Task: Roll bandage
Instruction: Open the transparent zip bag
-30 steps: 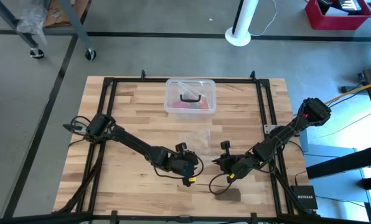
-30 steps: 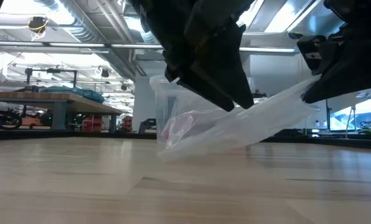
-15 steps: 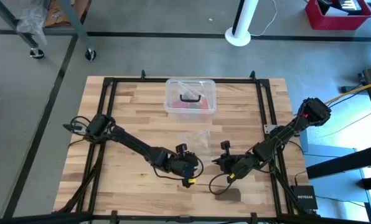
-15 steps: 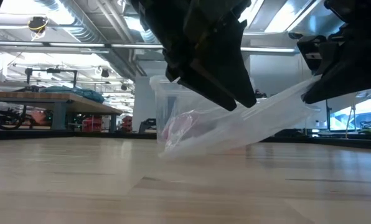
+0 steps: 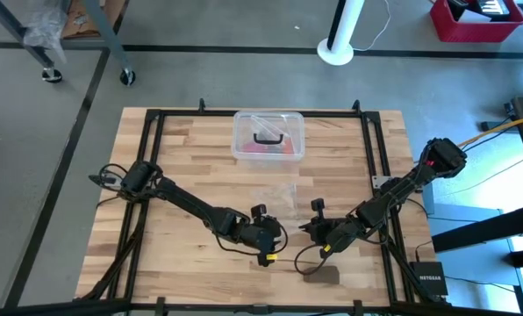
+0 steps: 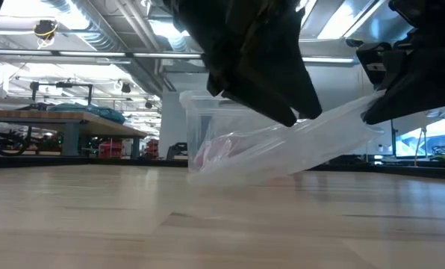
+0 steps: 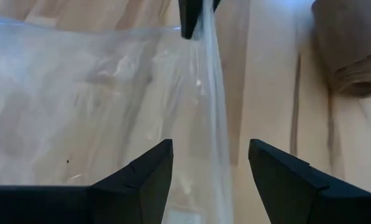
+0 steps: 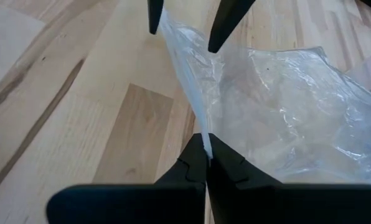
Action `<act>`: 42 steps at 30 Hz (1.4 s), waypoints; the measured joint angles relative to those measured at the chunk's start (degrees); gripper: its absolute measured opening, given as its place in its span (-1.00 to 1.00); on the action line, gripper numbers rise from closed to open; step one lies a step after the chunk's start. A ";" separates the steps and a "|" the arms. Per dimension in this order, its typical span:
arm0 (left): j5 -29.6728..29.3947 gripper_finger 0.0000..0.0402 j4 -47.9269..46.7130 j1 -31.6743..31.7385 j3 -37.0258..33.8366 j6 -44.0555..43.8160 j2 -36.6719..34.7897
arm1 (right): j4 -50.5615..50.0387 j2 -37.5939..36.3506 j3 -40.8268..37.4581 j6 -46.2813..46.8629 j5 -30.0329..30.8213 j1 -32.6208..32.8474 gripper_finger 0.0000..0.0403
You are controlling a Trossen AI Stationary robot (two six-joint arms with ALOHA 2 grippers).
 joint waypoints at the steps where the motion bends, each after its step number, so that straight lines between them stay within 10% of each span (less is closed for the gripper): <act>1: -0.04 0.01 -0.24 0.04 0.00 -0.12 0.00 | 0.01 0.00 0.01 0.00 0.00 0.00 -1.00; 18: -6.64 -0.03 -2.71 0.18 0.00 -1.25 0.57 | 0.02 0.00 0.02 0.00 0.00 0.00 -1.00; 42: -12.86 -0.95 -3.42 -0.59 0.00 1.63 1.35 | 1.38 0.00 0.02 2.19 -0.63 -0.02 -0.94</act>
